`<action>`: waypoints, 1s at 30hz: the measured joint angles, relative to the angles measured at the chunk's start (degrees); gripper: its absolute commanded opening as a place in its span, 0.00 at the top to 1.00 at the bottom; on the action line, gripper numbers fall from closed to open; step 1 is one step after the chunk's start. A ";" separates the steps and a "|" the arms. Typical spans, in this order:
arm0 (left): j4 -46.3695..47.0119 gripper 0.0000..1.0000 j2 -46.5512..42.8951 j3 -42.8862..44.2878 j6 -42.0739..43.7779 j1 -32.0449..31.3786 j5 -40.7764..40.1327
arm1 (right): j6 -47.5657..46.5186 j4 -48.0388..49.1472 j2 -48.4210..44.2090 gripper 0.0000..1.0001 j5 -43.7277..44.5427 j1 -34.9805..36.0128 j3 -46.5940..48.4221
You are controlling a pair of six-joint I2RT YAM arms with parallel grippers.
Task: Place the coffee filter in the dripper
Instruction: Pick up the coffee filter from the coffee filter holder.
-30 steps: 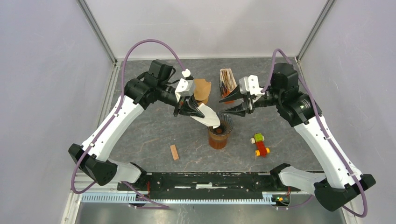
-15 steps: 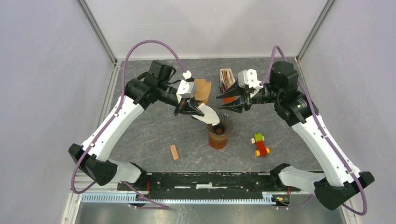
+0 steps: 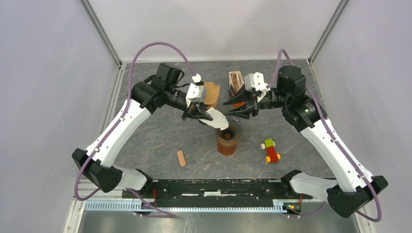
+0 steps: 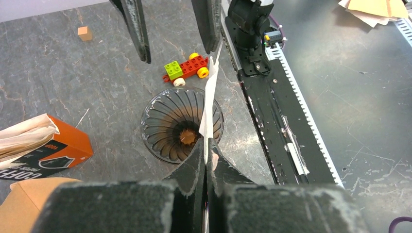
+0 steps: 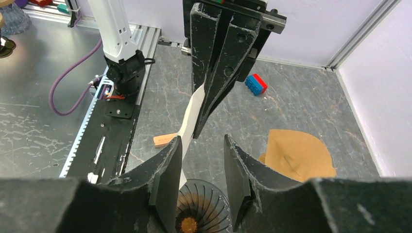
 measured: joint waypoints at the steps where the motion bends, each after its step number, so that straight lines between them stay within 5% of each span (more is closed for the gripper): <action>1: 0.00 0.98 0.09 0.00 0.00 0.00 -0.15 | 0.17 0.07 0.00 0.57 -0.17 0.02 -0.20; 30: 2.16 0.98 0.31 0.04 -1.53 -0.26 -1.77 | 0.39 1.27 0.17 0.58 1.84 1.03 -3.17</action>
